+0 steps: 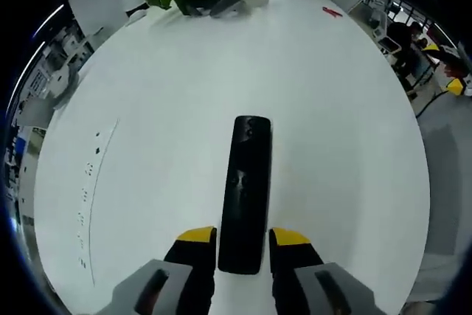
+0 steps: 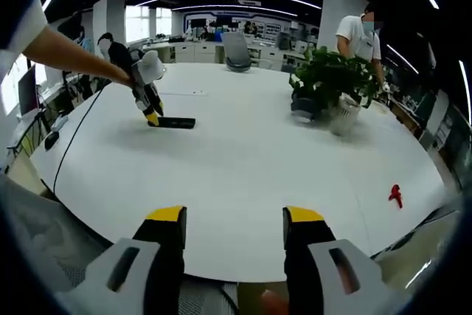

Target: Press the specified remote control buttons in sequence, fully releasing each button before pressing the next.

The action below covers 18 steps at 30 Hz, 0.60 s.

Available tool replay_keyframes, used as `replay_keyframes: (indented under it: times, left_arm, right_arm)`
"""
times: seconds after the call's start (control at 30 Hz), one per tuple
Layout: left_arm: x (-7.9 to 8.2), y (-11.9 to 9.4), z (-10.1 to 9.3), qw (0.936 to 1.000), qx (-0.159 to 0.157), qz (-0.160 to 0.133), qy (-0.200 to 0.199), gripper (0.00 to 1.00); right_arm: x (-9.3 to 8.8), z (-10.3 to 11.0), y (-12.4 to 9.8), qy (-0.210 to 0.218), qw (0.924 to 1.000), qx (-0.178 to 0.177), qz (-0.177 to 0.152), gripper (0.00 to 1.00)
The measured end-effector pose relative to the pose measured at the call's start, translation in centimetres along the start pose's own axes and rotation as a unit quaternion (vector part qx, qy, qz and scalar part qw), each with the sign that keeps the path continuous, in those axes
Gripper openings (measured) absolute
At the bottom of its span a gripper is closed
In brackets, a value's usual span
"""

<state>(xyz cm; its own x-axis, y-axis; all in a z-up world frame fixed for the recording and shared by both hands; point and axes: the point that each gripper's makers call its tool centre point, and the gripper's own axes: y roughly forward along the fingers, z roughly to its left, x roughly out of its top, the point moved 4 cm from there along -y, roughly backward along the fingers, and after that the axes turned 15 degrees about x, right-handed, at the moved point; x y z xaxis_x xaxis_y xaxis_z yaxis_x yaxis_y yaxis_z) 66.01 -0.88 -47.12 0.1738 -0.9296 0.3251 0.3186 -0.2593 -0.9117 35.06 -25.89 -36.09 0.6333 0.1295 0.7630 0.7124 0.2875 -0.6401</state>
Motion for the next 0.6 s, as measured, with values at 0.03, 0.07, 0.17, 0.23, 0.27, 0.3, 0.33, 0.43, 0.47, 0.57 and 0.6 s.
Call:
replay_keyframes:
  times: [0.03, 0.07, 0.17, 0.23, 0.27, 0.3, 0.33, 0.43, 0.47, 0.57, 0.6]
  left_arm:
    - [0.02, 0.07, -0.05, 1.0, -0.001, 0.001, 0.001, 0.26]
    - [0.02, 0.15, -0.1, 1.0, -0.002, 0.002, 0.002, 0.25]
    - [-0.02, 0.39, -0.17, 1.0, -0.003, 0.005, 0.004, 0.24]
    - [-0.13, 0.61, -0.25, 0.9999, -0.001, 0.01, 0.007, 0.24]
    - [-0.24, 0.71, -0.36, 0.9999, -0.002, 0.014, 0.01, 0.24]
    - [-0.26, 0.75, -0.41, 0.9998, -0.002, 0.014, 0.013, 0.24]
    - [-0.26, 0.73, -0.41, 0.9998, -0.002, 0.014, 0.015, 0.24]
    - [-0.23, 0.66, -0.46, 0.9998, -0.007, 0.016, 0.013, 0.24]
    - [-0.23, 0.65, -0.48, 0.9997, -0.007, 0.016, 0.017, 0.24]
    - [-0.18, 0.61, -0.71, 0.9992, -0.008, 0.008, 0.038, 0.23]
    - [-0.16, 0.6, -0.75, 0.9991, -0.008, 0.008, 0.04, 0.23]
  right_arm:
    - [0.0, 0.0, 0.0, 0.0, 1.0, 0.0, 0.0, 0.54]
    - [0.02, 0.0, -0.01, -0.001, 1.0, 0.0, 0.0, 0.54]
    - [0.01, 0.0, 0.0, -0.002, 1.0, 0.0, 0.0, 0.53]
    - [-0.02, -0.01, 0.03, -0.002, 1.0, 0.0, 0.001, 0.53]
    - [-0.02, -0.01, 0.02, -0.002, 1.0, 0.0, 0.001, 0.53]
    - [0.0, -0.03, 0.01, -0.002, 1.0, 0.0, 0.001, 0.53]
    - [0.0, -0.01, 0.02, -0.002, 1.0, 0.0, 0.001, 0.53]
    - [-0.02, 0.03, 0.05, -0.003, 1.0, 0.001, 0.002, 0.53]
    - [0.01, 0.02, 0.06, -0.003, 1.0, 0.001, 0.002, 0.52]
    - [-0.02, 0.05, 0.07, -0.003, 1.0, 0.002, 0.003, 0.52]
    - [-0.01, 0.05, 0.07, -0.004, 1.0, 0.002, 0.002, 0.52]
